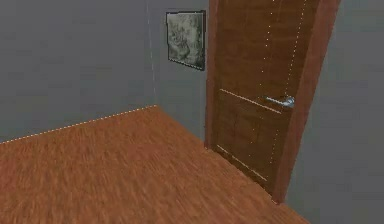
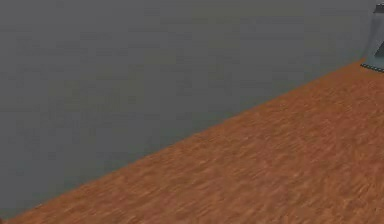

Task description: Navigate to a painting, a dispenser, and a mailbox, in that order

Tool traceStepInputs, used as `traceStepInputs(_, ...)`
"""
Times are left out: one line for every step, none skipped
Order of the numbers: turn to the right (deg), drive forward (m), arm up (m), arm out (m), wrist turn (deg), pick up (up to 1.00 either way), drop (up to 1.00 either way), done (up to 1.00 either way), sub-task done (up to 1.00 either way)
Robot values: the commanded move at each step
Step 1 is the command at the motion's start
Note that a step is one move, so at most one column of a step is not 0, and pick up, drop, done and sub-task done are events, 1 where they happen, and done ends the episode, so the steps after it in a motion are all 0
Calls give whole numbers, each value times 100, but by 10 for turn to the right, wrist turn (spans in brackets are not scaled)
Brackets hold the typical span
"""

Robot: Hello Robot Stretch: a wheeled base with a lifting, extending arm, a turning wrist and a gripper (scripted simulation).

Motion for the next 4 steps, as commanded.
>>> traceStepInputs(0, 100, 0, 0, 0, 0, 0, 0, 0)
traceStepInputs(90, 0, 0, 0, 0, 0, 0, 0, 0)
traceStepInputs(30, 0, 0, 0, 0, 0, 0, 0, 0)
traceStepInputs(0, 25, 0, 0, 0, 0, 0, 0, 0)
